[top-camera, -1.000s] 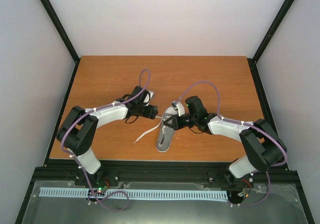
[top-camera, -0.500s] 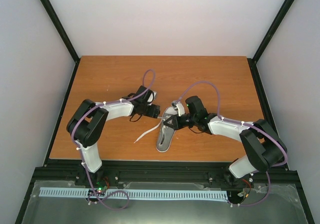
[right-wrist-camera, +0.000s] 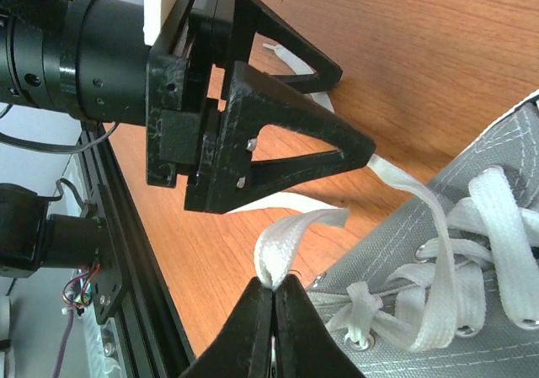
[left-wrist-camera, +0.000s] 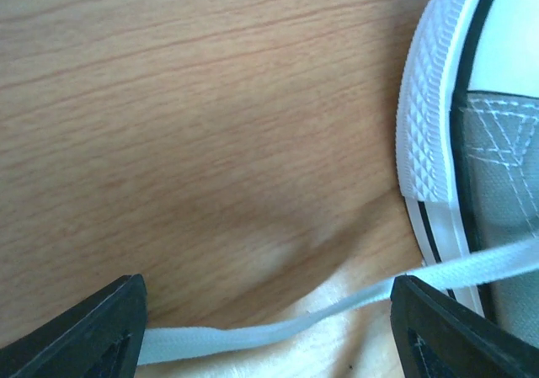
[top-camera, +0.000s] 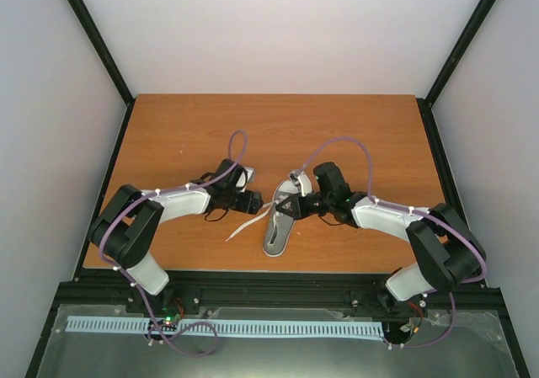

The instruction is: Tie the shoes

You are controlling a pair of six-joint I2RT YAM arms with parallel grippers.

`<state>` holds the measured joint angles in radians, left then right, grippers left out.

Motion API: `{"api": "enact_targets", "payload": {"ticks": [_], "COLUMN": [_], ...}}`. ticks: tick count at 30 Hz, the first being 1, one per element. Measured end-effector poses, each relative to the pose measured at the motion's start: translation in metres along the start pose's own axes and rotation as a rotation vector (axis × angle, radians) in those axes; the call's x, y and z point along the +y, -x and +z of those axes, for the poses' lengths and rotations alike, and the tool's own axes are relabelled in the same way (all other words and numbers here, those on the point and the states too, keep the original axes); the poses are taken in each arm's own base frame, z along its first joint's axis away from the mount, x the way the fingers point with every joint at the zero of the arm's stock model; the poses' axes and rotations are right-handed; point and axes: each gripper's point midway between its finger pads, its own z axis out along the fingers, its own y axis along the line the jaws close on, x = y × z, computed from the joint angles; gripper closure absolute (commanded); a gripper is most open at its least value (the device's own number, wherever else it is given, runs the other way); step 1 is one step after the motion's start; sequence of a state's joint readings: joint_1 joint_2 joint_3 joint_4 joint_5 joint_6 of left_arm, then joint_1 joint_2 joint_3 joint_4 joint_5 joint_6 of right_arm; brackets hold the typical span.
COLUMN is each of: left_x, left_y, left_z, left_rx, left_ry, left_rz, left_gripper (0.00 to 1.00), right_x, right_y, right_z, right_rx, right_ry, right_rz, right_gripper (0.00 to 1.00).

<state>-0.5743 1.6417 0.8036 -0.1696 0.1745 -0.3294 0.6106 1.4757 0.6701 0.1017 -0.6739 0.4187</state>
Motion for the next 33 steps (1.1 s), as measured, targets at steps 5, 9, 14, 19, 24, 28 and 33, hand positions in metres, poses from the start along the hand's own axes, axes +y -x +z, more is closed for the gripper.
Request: {"api": "enact_targets", "payload": {"ticks": [5, 9, 14, 19, 24, 28, 33], "left_x": [-0.003, -0.006, -0.009, -0.005, -0.009, -0.014, -0.011], "left_y": [-0.004, -0.007, -0.012, -0.014, -0.019, -0.018, -0.017], "left_z": [-0.001, 0.001, 0.002, 0.002, 0.003, 0.008, 0.009], "left_rx": [0.002, 0.008, 0.018, 0.022, 0.047, 0.071, 0.07], "left_ry": [-0.021, -0.017, 0.021, 0.075, 0.106, 0.143, 0.197], "left_rz": [0.006, 0.031, 0.074, 0.096, 0.138, 0.171, 0.173], "left_gripper": [0.29, 0.35, 0.4, 0.43, 0.49, 0.69, 0.98], "right_x": [0.0, -0.002, -0.002, -0.002, -0.002, -0.002, -0.002], "right_y": [-0.001, -0.004, -0.004, -0.004, -0.004, -0.003, -0.003], "right_z": [0.0, 0.0, 0.0, 0.0, 0.0, 0.0, 0.0], "right_rx": [0.001, 0.006, 0.007, 0.007, 0.007, 0.003, 0.001], "right_ry": [-0.001, -0.003, -0.004, -0.004, -0.003, -0.002, -0.002], "right_rz": [0.001, 0.006, 0.007, 0.007, 0.007, 0.005, 0.011], "right_gripper": [0.97, 0.97, 0.97, 0.97, 0.97, 0.97, 0.97]}}
